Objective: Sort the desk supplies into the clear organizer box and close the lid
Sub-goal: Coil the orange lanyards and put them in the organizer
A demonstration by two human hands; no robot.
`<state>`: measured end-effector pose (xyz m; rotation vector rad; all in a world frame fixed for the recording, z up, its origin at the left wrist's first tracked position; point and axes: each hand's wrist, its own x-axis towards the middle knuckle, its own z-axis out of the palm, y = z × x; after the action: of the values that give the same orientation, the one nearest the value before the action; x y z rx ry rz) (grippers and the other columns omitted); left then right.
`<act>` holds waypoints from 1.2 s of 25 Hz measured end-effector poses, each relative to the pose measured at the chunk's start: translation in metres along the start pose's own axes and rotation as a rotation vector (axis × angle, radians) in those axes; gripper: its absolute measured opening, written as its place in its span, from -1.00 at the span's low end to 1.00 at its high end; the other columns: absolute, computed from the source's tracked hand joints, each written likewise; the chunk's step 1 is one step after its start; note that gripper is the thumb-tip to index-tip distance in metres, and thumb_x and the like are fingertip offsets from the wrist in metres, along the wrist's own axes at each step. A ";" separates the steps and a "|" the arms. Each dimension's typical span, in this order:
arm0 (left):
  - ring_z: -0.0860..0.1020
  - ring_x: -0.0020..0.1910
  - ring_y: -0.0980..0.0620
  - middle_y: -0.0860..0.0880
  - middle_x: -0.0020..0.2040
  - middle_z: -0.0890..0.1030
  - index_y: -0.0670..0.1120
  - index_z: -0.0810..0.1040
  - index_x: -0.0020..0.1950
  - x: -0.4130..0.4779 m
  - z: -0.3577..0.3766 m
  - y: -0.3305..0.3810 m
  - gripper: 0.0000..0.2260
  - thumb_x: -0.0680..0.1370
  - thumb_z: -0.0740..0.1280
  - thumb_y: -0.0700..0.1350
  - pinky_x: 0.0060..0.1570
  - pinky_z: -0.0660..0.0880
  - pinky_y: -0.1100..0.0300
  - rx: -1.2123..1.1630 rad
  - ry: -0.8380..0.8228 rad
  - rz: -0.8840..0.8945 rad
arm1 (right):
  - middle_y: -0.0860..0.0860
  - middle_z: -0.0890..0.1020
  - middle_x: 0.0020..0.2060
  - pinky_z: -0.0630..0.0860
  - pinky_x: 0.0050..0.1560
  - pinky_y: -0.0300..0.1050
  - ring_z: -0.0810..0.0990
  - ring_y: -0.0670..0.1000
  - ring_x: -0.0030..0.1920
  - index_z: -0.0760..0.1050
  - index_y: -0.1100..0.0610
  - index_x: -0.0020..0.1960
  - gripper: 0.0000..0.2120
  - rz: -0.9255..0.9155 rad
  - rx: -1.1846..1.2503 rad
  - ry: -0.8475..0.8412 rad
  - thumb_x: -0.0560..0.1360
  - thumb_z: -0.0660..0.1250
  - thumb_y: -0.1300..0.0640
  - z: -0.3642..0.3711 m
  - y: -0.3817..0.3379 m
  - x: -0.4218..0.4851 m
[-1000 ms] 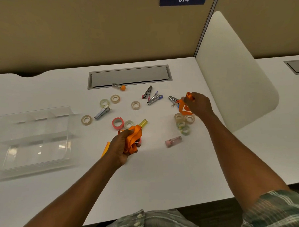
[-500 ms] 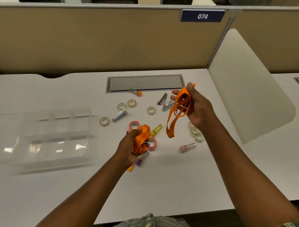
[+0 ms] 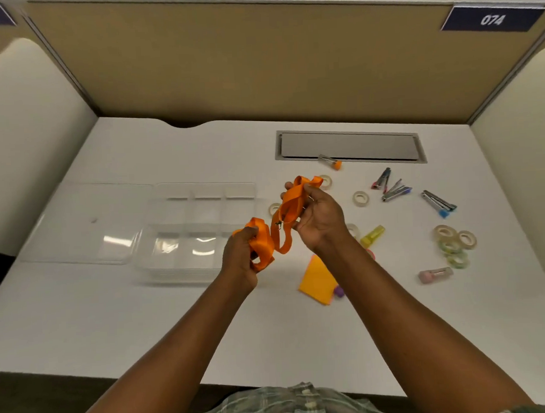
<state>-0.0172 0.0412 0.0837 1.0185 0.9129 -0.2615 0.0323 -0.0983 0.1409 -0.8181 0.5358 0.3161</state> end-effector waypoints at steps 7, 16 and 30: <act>0.49 0.21 -0.15 -0.09 0.23 0.53 -0.02 0.44 0.31 0.040 -0.046 0.039 -0.65 0.55 0.37 -0.01 0.25 0.45 -0.20 0.125 0.094 0.076 | 0.19 0.68 0.15 0.42 0.38 0.24 0.62 0.18 0.19 0.54 0.18 0.25 -0.74 0.065 0.007 0.097 0.63 0.21 0.12 0.049 0.089 0.029; 0.64 -0.05 -0.08 -0.13 -0.02 0.69 -0.08 0.61 0.07 0.057 -0.056 0.028 -0.79 0.57 0.30 0.02 -0.22 0.51 0.14 0.294 -0.006 0.011 | 0.17 0.59 0.23 0.48 0.32 0.10 0.57 0.16 0.16 0.53 0.19 0.11 -0.84 0.244 -0.714 0.296 0.58 0.32 0.15 0.052 0.121 0.044; 0.52 0.19 -0.05 -0.09 0.28 0.57 -0.08 0.49 0.34 0.073 -0.048 0.024 -0.46 0.63 0.00 0.26 0.29 0.43 -0.03 0.864 -0.125 0.329 | 0.04 0.65 -0.19 0.59 -0.20 -0.21 0.63 -0.03 -0.16 0.54 0.10 -0.12 -0.81 0.344 -0.861 0.078 0.63 0.22 0.16 0.046 0.138 0.042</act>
<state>0.0162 0.1087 0.0328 1.9011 0.4881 -0.4512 0.0177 0.0292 0.0597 -1.5757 0.6167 0.8672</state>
